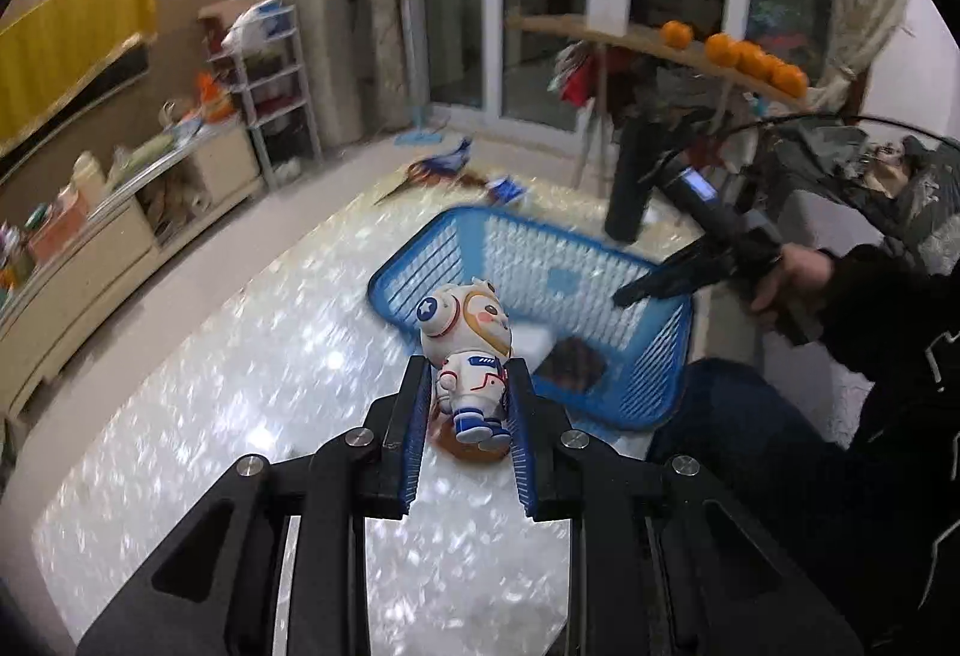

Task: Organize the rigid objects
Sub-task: 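Lift the astronaut keychain with the left gripper and carry it over the basket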

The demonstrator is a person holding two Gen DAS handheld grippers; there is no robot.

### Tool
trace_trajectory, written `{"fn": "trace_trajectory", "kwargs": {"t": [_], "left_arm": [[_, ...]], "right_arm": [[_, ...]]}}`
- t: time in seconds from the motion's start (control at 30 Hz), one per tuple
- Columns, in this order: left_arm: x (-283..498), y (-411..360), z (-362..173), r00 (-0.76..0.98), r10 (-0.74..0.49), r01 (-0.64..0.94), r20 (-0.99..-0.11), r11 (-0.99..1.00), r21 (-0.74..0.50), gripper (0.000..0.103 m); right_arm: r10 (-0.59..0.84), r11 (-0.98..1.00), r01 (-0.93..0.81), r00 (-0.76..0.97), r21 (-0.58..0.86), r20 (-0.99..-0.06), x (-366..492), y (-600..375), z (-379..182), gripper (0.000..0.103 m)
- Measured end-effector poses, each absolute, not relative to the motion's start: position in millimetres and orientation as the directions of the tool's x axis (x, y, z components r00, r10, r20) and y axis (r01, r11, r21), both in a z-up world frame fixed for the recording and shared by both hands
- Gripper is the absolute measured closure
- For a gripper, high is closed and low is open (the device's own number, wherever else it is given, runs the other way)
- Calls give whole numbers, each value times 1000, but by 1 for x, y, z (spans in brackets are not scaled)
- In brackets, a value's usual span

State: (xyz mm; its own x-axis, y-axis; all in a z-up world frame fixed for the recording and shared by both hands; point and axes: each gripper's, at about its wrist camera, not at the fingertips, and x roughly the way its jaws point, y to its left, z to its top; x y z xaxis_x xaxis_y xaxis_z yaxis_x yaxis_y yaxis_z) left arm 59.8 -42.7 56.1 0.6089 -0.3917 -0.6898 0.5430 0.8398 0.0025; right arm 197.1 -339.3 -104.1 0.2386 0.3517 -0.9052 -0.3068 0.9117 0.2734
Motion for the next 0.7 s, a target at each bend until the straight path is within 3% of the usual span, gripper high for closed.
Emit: {"fn": "trace_trajectory", "kwargs": {"t": [0.23,0.7], "left_arm": [[81,-85,49,572,-465,618,-676,786,-17,76],[140,-165,-44,382,-418,721,-824,693,-17,76]], "right_arm": [[340,915,-307,239,261,-910,199,-338,-104,97],[350,911,-310,238,271,-906,199,-338,-104,97]]}}
